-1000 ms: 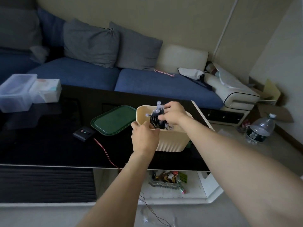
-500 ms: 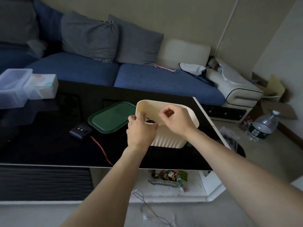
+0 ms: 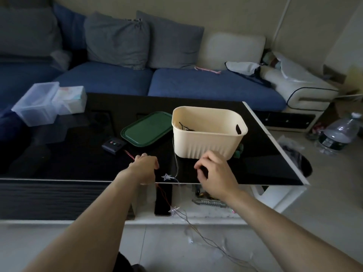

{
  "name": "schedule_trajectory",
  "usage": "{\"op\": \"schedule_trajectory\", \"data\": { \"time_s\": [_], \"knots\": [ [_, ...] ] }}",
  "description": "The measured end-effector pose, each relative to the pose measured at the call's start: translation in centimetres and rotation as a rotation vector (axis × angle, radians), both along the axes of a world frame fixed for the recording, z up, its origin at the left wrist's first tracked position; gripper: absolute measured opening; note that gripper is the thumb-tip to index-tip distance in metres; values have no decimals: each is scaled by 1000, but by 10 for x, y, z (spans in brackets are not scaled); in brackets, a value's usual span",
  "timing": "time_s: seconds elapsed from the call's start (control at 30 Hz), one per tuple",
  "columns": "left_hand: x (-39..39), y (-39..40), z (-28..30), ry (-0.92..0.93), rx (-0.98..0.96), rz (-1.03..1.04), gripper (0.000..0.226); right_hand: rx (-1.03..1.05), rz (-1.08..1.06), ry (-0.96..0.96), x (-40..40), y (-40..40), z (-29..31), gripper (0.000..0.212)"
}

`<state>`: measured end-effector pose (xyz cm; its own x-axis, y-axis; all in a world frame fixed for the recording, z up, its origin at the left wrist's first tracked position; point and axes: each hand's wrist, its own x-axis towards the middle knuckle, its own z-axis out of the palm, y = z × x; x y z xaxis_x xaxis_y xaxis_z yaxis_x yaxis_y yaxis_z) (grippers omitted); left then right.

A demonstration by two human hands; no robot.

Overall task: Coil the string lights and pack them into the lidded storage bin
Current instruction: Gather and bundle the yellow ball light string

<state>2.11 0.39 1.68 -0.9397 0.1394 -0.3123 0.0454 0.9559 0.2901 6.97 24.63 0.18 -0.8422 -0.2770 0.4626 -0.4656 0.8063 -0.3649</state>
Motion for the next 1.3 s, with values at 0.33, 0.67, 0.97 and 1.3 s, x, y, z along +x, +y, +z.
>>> {"op": "schedule_trajectory", "data": {
  "time_s": [0.33, 0.67, 0.97, 1.3],
  "knots": [
    [1, -24, -3, 101, -11, -28, 23, 54, 75, -528, 5, 5, -5, 8],
    [2, -28, -3, 64, -18, 14, 20, -57, 58, -553, 4, 8, 1, 11],
    [29, -4, 61, 427, 411, -37, 23, -426, 136, -546, 11, -6, 18, 62],
    [59, 40, 80, 440, 638, -186, 26, -1263, 102, -475, 17, -9, 73, 40]
  ]
}}
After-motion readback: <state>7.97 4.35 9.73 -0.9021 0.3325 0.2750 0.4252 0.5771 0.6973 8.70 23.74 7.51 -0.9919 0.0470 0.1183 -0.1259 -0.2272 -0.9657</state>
